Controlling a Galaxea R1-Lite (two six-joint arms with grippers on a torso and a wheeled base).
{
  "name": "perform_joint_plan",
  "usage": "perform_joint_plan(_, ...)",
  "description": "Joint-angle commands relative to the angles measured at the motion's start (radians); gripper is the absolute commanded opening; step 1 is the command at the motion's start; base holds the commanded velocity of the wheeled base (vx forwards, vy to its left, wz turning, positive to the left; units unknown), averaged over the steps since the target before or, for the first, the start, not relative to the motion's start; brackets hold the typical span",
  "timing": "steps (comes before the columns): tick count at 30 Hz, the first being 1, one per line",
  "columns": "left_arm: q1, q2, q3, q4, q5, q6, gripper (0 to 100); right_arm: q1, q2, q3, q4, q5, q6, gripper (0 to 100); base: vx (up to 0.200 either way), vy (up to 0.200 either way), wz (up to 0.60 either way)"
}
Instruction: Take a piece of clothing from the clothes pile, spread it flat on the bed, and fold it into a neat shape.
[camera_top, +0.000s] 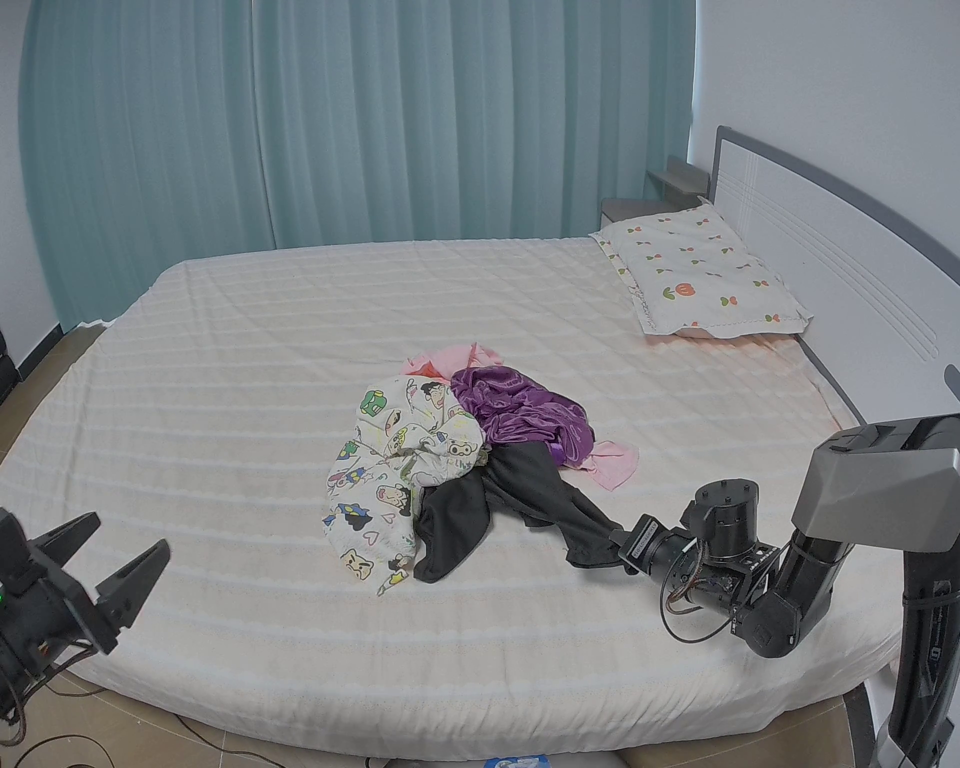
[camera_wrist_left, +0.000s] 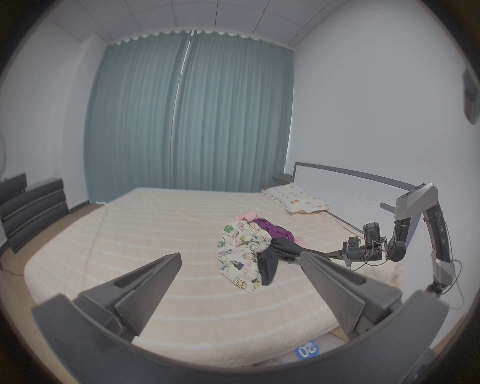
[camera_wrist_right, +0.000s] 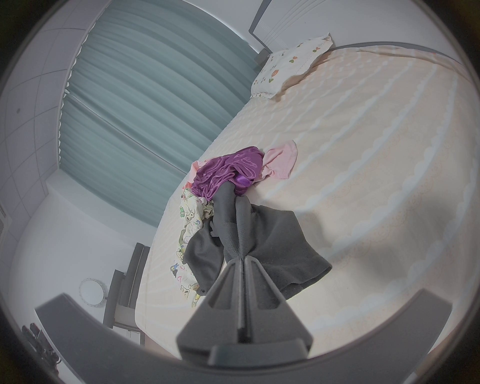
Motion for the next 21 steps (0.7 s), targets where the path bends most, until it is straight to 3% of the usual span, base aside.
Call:
perform_joint_plan(1, -0.251, 0.921, -0.199, -0.387, 0.156, -0.27, 100, 0.003, -0.035, 0.048, -0.056, 0.002, 0.021, 0, 0.0, 0.0, 0.0)
perform_joint_plan(6, -0.279, 1.131, -0.363, -0.39, 0.169, -0.396, 100, 0.0, -0.035, 0.051, -0.058, 0.0, 0.019, 0, 0.0, 0.0, 0.0)
perform_joint_plan(12, -0.323, 1.357, -0.507, -0.378, 0.207, -0.439, 100, 0.005, -0.037, 0.048, -0.058, -0.003, 0.019, 0, 0.0, 0.0, 0.0)
perform_joint_plan(21, -0.363, 1.512, -0.7, -0.306, 0.208, -0.5, 100, 0.005, -0.046, 0.055, -0.059, -0.008, 0.018, 0, 0.0, 0.0, 0.0)
